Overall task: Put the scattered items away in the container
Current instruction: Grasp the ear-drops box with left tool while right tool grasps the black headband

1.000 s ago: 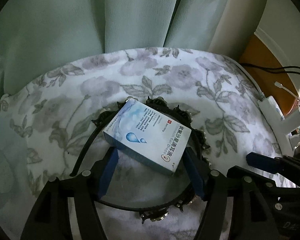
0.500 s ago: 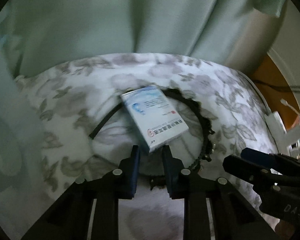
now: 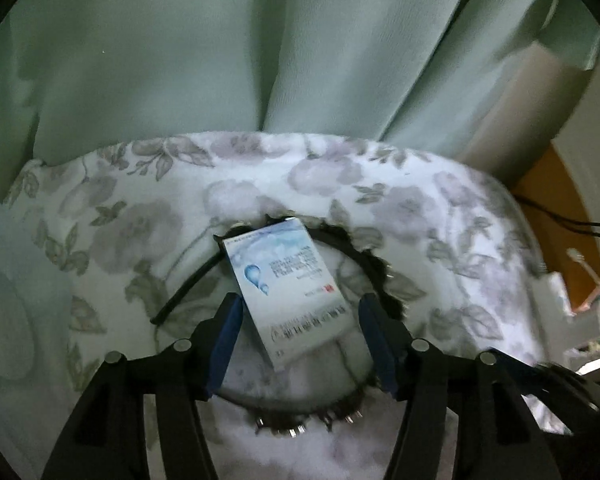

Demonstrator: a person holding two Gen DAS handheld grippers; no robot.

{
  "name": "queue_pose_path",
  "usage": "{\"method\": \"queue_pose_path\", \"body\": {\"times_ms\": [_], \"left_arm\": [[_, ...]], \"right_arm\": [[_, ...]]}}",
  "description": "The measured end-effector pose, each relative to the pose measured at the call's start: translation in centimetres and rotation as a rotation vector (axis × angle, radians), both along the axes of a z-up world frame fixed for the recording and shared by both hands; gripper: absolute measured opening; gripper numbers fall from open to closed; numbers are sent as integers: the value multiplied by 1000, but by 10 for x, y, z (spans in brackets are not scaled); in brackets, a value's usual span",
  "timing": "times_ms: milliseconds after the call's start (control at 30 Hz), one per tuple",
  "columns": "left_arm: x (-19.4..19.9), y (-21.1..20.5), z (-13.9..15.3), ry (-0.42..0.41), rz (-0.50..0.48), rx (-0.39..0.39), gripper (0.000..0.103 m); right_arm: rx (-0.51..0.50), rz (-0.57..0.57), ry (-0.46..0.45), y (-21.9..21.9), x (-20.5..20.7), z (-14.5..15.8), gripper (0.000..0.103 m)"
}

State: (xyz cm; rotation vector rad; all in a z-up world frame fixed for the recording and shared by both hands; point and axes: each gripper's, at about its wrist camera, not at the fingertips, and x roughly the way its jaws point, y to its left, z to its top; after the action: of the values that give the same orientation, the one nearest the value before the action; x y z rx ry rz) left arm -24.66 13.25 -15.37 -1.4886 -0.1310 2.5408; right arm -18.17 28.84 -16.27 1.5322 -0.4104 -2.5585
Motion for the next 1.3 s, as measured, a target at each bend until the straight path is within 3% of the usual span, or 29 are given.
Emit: {"method": "queue_pose_path", "body": {"times_ms": [200,467,700,767,833,900,1033,1200,1300], "left_arm": [[1,-18,2,-16,63,31,54],[6,-51,6,-36,117,49,52],[10,-60,6,-39,114,56,52],[11,-59,6,-40,106,51,52],[12,-58,6,-40,98,46,51],[12,-57,6,-41,90,40,51],[14,-53,8,-43,70,37,50],[19,-40,7,-42,17,18,50],[15,-27,1,-39,-17,-37,50]], "right_arm": [[-36,26,6,-6,-10,-1,57],[-114,77,-4,-27,-48,-13,57],[-77,124,-11,-52,-76,-19,54],[-27,138,1,-60,-77,-19,50],[17,145,6,-66,-77,-19,36],[55,151,9,-66,-75,-20,29],[59,147,4,-62,-62,-20,17],[54,92,-10,-48,-46,-19,14],[44,76,-23,-40,-40,-20,14]]}}
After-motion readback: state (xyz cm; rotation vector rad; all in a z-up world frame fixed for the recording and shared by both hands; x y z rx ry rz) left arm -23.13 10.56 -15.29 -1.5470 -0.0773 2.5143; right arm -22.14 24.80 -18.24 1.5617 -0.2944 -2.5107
